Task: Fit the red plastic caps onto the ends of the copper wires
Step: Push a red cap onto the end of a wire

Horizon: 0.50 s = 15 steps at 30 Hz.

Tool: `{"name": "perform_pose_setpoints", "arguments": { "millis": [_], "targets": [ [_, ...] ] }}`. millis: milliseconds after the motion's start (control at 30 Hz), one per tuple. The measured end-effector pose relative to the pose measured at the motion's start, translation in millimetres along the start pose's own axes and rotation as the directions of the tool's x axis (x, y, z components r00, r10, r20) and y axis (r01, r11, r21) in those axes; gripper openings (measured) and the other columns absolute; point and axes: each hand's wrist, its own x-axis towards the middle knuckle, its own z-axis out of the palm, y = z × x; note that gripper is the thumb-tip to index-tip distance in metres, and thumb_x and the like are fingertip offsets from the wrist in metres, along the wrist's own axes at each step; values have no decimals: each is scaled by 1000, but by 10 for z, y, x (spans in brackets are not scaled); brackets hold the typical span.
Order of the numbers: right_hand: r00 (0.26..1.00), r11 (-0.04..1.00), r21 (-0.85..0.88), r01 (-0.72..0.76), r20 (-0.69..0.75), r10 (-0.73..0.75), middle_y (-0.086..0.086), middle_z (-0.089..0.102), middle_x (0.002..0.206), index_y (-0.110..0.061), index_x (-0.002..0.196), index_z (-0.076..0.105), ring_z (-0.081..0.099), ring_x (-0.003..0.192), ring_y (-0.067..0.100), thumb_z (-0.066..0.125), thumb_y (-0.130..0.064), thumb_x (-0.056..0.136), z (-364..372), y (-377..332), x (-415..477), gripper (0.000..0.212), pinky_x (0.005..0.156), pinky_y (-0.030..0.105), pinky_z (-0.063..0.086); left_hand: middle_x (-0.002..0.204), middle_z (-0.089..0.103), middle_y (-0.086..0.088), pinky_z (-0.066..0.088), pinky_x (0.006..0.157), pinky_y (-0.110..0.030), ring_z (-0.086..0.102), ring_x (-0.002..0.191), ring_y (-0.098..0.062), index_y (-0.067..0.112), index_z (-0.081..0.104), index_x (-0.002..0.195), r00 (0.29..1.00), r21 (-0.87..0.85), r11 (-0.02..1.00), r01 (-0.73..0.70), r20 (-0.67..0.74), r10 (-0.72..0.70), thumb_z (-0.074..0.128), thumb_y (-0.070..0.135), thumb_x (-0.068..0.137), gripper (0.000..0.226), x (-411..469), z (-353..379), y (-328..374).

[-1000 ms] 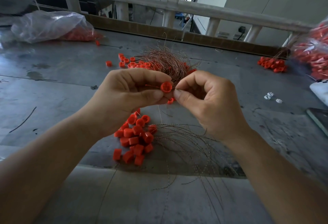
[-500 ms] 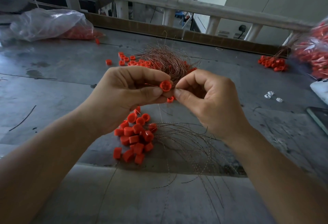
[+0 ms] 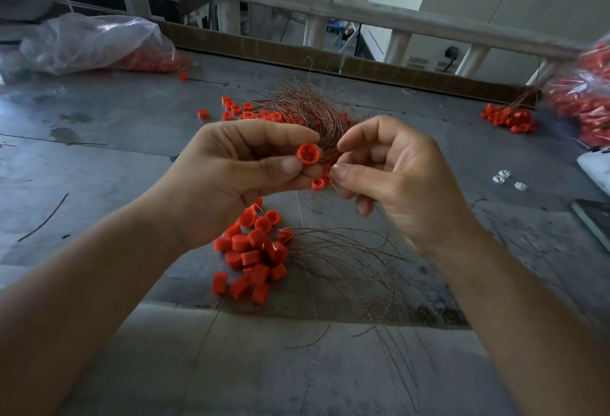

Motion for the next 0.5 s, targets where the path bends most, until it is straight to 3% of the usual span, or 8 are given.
{"name": "perform_pose_setpoints", "arguments": {
  "millis": [233,367,500],
  "targets": [
    [994,993,60,-106,43,104,-5,62,55,-15,77,50,56,47,7,71,4,71,53,45,10,29,38,16,34,80,72,-9,54,60,-17,70,72,-13,10,75,78,994,-59,996,68,89,-62,65,7,58,22,2,19,-28],
    [993,993,35,-111,54,109,-4,63,57,-14,77,52,60,52,8,71,-1,72,-3,67,44,24,45,17,43,77,72,-7,54,61,-17,70,71,-13,10,74,77,995,-83,994,71,79,-64,65,8,58,21,10,13,-31],
    [979,980,-163,-112,-185,81,-1,65,69,-22,74,58,62,62,8,68,-8,79,-253,199,170,18,60,19,49,78,72,-7,54,61,-18,70,72,-14,9,74,76,997,-91,994,69,32,-66,66,8,56,22,21,-14,-27]
  ]
}}
